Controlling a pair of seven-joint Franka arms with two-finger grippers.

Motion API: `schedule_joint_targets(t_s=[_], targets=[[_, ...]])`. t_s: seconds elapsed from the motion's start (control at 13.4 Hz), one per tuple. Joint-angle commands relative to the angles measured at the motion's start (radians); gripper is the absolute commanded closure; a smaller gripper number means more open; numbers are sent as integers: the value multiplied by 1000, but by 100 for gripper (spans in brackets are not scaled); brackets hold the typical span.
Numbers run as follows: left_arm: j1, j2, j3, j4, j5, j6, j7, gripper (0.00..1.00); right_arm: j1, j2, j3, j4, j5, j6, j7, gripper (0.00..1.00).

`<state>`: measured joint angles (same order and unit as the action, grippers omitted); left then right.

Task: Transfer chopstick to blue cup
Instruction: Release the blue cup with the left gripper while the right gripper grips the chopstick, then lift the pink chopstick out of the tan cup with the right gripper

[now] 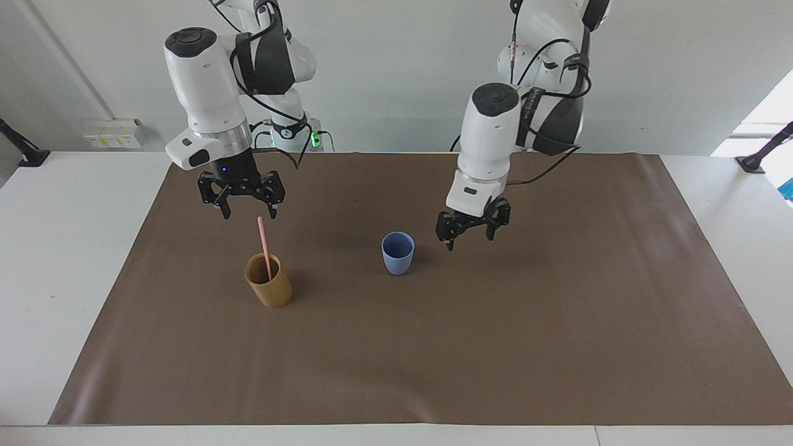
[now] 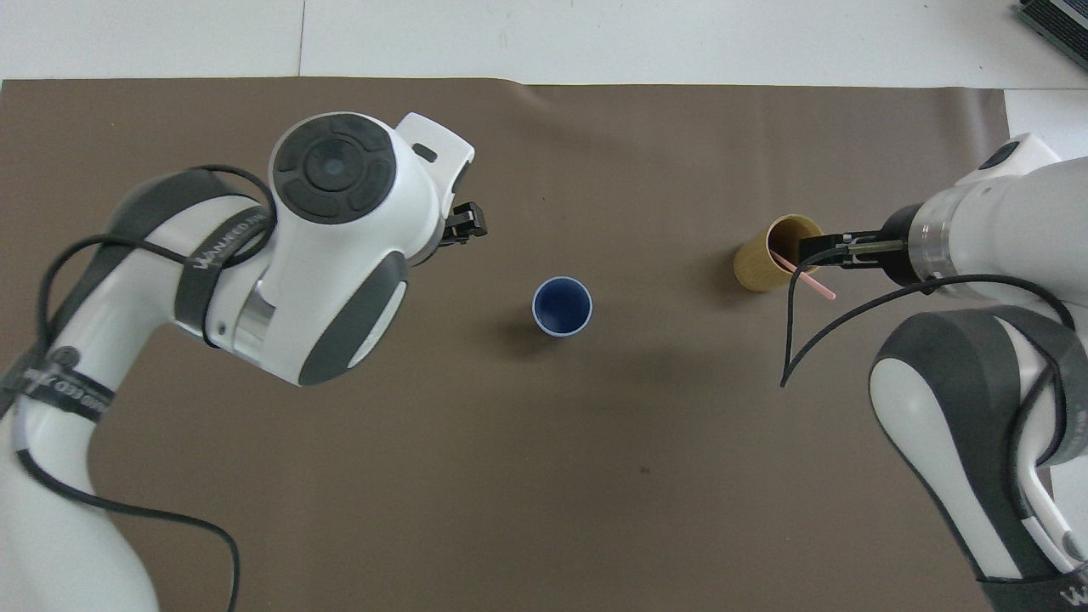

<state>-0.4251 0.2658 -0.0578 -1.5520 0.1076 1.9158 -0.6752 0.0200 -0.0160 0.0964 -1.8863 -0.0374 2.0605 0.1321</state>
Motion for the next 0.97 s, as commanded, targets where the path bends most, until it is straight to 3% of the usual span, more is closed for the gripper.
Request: schedule_joint_targets(t_s=[0.0,0.3,0.6,0.75,0.9], targets=[[144,-130,-11,-89,-12,-102,262,0,-2,-27,2,-89,-50,65,0,0],[371,-284,-8,-216,-94,-159,659,0,-5,-39,0,-210,-58,173,-28,0],[489,-368,-5,-177,-98,-289,844,0,-3,-44,2,-240,-58,225,-60,2],[488,-364,-7,-84,-98,-363,833,0,-3,-48,2,-241,-58,201,-66,18],[477,-362,-13,-82,-97,-348,830,0,-12,-48,2,-243,-58,193,-110,49]])
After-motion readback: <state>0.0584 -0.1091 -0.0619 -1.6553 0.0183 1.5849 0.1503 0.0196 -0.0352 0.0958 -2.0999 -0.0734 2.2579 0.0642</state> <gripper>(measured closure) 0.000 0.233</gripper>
